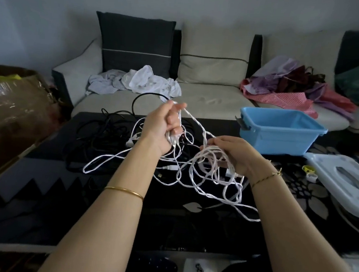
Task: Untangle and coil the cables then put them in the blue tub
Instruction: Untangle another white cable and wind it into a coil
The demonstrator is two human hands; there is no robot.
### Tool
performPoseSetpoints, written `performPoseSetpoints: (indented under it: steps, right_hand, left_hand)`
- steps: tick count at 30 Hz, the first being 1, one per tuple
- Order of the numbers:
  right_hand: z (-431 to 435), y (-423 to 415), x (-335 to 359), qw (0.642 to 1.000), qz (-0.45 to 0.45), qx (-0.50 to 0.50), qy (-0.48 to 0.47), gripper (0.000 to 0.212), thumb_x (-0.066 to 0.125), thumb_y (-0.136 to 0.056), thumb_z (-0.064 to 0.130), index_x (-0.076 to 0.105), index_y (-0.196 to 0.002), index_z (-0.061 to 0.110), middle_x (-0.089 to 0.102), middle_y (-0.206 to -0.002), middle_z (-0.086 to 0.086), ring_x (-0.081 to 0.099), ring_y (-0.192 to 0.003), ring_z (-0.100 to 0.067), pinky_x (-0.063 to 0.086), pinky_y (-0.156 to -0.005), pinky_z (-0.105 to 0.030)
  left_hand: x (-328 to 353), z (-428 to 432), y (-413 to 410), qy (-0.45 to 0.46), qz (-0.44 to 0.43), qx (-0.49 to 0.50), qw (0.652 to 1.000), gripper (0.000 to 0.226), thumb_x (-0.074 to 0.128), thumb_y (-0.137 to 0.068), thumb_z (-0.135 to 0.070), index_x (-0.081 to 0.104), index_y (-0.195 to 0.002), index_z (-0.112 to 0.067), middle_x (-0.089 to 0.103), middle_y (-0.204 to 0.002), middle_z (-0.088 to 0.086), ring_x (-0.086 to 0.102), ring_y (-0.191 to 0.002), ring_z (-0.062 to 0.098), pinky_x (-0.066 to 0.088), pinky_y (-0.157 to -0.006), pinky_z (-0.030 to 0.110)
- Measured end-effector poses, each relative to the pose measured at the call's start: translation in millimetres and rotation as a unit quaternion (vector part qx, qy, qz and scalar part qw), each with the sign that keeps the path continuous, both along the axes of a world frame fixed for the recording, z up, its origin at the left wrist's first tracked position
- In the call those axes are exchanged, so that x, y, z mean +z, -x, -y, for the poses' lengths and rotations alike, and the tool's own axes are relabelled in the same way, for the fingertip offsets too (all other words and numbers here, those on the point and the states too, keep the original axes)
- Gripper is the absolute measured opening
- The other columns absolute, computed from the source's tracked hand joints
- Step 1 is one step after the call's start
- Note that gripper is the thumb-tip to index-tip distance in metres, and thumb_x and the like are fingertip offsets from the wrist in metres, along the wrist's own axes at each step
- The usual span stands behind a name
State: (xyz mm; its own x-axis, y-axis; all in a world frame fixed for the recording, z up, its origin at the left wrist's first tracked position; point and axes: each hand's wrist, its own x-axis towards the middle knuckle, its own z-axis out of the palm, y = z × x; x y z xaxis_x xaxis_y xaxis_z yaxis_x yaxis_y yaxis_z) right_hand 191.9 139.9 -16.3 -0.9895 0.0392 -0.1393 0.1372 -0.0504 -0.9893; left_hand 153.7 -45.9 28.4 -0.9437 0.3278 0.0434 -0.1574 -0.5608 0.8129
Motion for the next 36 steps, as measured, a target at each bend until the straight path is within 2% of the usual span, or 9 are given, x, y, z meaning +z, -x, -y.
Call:
performPoseSetpoints:
  steps: [4, 7, 12, 16, 20, 24, 30, 33, 36]
  right_hand:
    - [-12.8, 8.9, -23.7, 0.990, 0.078, -0.118, -0.027, 0.009, 0.059, -0.086, -0.003, 0.062, -0.078, -0.003, 0.061, -0.084, -0.024, 0.063, -0.072, -0.029, 0.054, -0.073, -0.037]
    - [-23.8, 6.4, -37.1, 0.947, 0.131, -0.148, -0.254, 0.021, 0.059, -0.088, 0.014, 0.052, -0.068, 0.014, 0.065, -0.087, -0.010, 0.066, -0.089, -0.026, 0.048, -0.072, -0.028]
    - [-32.2, 8.2, -49.5, 0.882, 0.116, -0.263, -0.374, 0.013, 0.054, -0.088, 0.006, 0.064, -0.095, 0.001, 0.066, -0.095, -0.017, 0.066, -0.095, -0.034, 0.055, -0.075, -0.035]
    - [-22.4, 1.7, -35.6, 0.863, 0.087, -0.200, -0.457, 0.032, 0.047, -0.088, -0.004, 0.064, -0.114, 0.003, 0.063, -0.111, -0.011, 0.056, -0.112, -0.032, 0.044, -0.083, -0.033]
    - [-2.9, 1.9, -7.1, 0.911, -0.065, -0.175, -0.368, 0.044, 0.039, -0.087, -0.008, 0.063, -0.121, 0.009, 0.063, -0.121, -0.006, 0.055, -0.118, -0.022, 0.040, -0.099, -0.027]
    - [21.0, -4.6, 17.6, 0.989, -0.108, -0.063, -0.076, 0.027, 0.043, -0.096, 0.017, 0.065, -0.109, 0.011, 0.073, -0.100, -0.004, 0.064, -0.106, -0.017, 0.044, -0.097, -0.036]
    - [27.6, -9.0, 18.6, 0.986, -0.155, -0.022, -0.063, 0.014, 0.054, -0.096, 0.013, 0.058, -0.085, 0.006, 0.049, -0.055, 0.000, 0.053, -0.046, -0.014, 0.056, -0.057, -0.029]
    - [15.0, -2.8, 12.0, 0.980, -0.155, -0.104, -0.065, 0.018, 0.051, -0.097, 0.016, 0.063, -0.084, 0.009, 0.037, -0.055, 0.002, 0.033, -0.043, -0.010, 0.041, -0.044, -0.023]
    - [11.4, -3.1, 2.0, 0.990, -0.094, -0.002, -0.106, 0.022, 0.049, -0.099, 0.020, 0.066, -0.094, 0.007, 0.038, -0.058, 0.002, 0.034, -0.044, -0.009, 0.039, -0.044, -0.022]
  left_hand:
    - [18.3, 9.7, 8.8, -0.102, 0.011, 0.095, 0.990, 0.034, 0.040, -0.102, -0.024, 0.062, -0.084, -0.008, 0.030, -0.040, -0.009, 0.024, -0.031, 0.003, 0.026, -0.033, 0.016]
    - [33.3, 22.0, 10.3, -0.138, -0.031, 0.170, 0.975, 0.032, 0.039, -0.102, -0.021, 0.061, -0.083, -0.009, 0.029, -0.039, -0.009, 0.023, -0.032, 0.004, 0.026, -0.034, 0.017]
    - [45.8, 20.4, -0.1, -0.081, -0.077, 0.239, 0.965, 0.027, 0.041, -0.099, -0.016, 0.061, -0.081, -0.008, 0.032, -0.039, -0.009, 0.024, -0.034, 0.007, 0.026, -0.036, 0.019]
    - [34.4, 9.7, -6.6, 0.053, -0.064, 0.109, 0.991, 0.028, 0.041, -0.101, -0.022, 0.055, -0.081, -0.007, 0.047, -0.040, -0.010, 0.023, -0.033, 0.004, 0.025, -0.034, 0.017]
    - [21.3, -2.0, -9.1, 0.122, -0.063, 0.021, 0.990, 0.033, 0.041, -0.101, -0.023, 0.063, -0.082, -0.007, 0.031, -0.040, -0.009, 0.021, -0.033, 0.004, 0.024, -0.032, 0.016]
    - [8.9, -14.2, -7.4, 0.156, -0.074, 0.011, 0.985, 0.034, 0.038, -0.101, -0.021, 0.063, -0.084, -0.005, 0.026, -0.037, -0.009, 0.019, -0.032, 0.004, 0.020, -0.034, 0.017]
    - [-5.3, -16.2, -7.7, 0.117, -0.036, -0.048, 0.991, 0.035, 0.035, -0.101, -0.022, 0.060, -0.086, -0.004, 0.022, -0.034, -0.010, 0.018, -0.028, 0.004, 0.020, -0.032, 0.015]
    - [-8.5, -10.8, -9.0, 0.038, 0.015, -0.171, 0.984, 0.038, 0.033, -0.102, -0.026, 0.061, -0.089, -0.004, 0.026, -0.031, -0.009, 0.023, -0.026, 0.004, 0.025, -0.030, 0.012]
    - [-10.0, -6.7, -6.9, -0.104, 0.032, -0.241, 0.964, 0.039, 0.034, -0.100, -0.028, 0.062, -0.094, -0.002, 0.033, -0.032, -0.008, 0.031, -0.027, 0.005, 0.029, -0.032, 0.010]
